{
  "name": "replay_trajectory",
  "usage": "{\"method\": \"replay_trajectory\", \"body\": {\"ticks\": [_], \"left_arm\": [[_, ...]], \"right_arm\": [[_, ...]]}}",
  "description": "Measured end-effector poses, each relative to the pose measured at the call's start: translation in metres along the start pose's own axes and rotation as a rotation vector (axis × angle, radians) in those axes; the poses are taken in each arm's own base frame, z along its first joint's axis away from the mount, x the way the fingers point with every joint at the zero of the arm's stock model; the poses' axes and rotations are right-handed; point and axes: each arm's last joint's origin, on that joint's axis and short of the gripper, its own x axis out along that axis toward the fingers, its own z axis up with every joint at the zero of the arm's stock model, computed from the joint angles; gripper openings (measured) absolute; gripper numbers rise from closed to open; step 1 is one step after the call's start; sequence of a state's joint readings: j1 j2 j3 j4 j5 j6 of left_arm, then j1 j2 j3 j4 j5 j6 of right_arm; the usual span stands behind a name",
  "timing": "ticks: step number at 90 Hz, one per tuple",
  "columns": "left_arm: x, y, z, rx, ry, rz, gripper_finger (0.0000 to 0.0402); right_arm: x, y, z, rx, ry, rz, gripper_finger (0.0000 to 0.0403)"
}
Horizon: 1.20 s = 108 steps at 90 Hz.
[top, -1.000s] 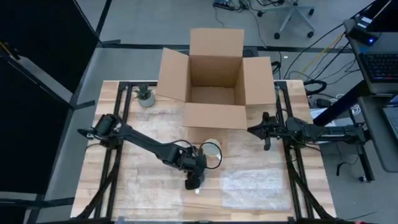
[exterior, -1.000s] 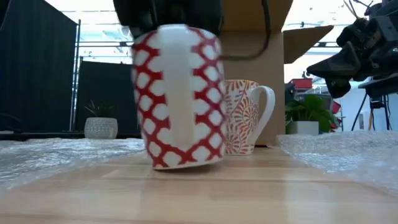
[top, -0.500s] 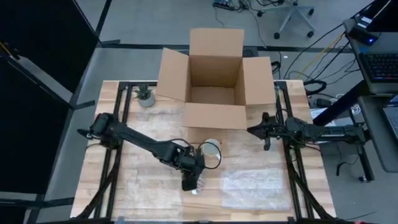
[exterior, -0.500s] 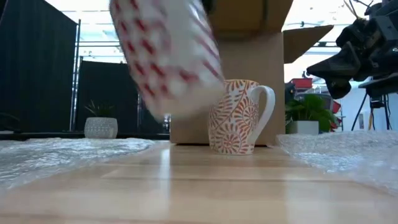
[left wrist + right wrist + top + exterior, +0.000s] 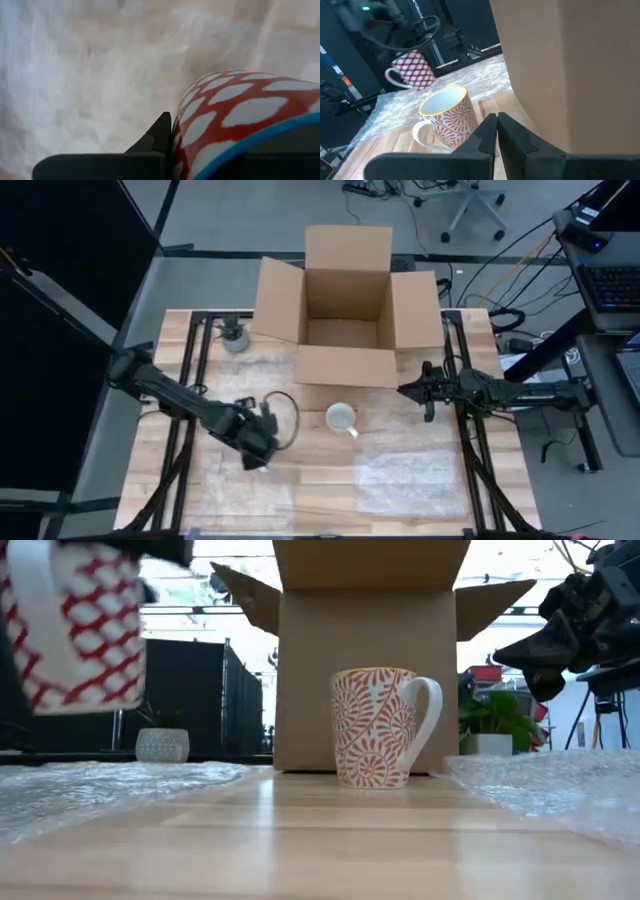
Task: Wrap mug
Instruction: Wrap the red mug with the bubble wrap
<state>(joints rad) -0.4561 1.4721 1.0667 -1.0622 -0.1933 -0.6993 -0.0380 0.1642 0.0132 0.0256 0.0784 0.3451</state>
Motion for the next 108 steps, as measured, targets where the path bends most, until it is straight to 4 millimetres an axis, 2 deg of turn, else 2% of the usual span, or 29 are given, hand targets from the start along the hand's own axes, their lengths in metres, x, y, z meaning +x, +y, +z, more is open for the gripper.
{"method": "replay_trajectory", "body": {"ticks": [11, 23, 55, 77, 108], "left_arm": [[0.014, 0.015, -0.021, -0.062, 0.025, -0.028, 0.0009], [0.022, 0.022, -0.033, -0.085, 0.062, -0.034, 0.0008], [0.026, 0.029, -0.028, -0.042, 0.057, -0.016, 0.0008], [0.048, 0.035, -0.031, -0.059, 0.083, -0.051, 0.0008], [0.049, 0.034, -0.027, -0.063, 0.051, -0.082, 0.0008]], "right_arm": [[0.001, 0.0, -0.001, 0.007, 0.01, -0.003, 0.0], [0.001, -0.001, -0.002, 0.008, 0.022, -0.008, 0.0], [0.004, -0.002, -0.004, 0.004, 0.043, -0.05, 0.0], [0.005, -0.003, -0.006, 0.002, 0.065, -0.056, 0.0], [0.005, -0.003, -0.006, 0.002, 0.07, -0.053, 0.0]]}}
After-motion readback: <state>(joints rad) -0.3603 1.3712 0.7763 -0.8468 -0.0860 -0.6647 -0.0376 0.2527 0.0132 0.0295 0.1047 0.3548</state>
